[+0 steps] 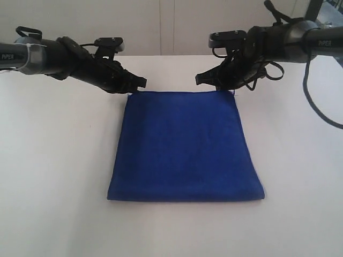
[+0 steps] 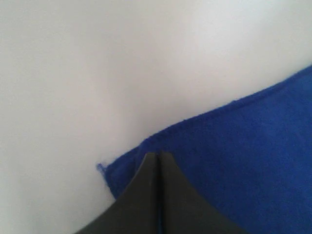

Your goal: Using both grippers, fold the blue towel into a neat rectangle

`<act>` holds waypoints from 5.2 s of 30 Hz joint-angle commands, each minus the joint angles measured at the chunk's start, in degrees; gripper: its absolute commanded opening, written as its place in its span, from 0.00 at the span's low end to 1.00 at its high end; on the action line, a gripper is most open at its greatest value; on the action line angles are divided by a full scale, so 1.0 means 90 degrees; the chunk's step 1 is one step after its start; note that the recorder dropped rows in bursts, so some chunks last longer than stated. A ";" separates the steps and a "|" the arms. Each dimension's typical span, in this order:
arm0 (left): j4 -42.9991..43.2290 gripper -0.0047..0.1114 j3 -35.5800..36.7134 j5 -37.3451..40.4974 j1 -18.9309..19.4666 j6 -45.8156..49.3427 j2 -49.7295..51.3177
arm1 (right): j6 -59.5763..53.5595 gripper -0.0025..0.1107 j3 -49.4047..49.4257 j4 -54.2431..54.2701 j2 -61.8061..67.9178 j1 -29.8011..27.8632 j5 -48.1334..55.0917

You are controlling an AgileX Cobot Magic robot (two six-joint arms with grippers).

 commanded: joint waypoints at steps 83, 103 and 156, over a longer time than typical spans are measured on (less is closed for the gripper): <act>0.2517 0.04 0.3449 0.2513 -0.0801 -0.2675 -0.3674 | -0.0090 0.02 0.3330 0.0717 -0.3049 0.0544 0.2364; 0.2289 0.04 0.4178 0.1305 -0.1332 -0.2691 -0.2586 | 0.0020 0.02 0.4771 0.1006 -0.3047 0.0771 0.0781; 0.2308 0.04 0.4178 0.1294 -0.1332 -0.2677 -0.2254 | 0.0661 0.02 0.4979 -0.0084 -0.2795 0.0771 0.1089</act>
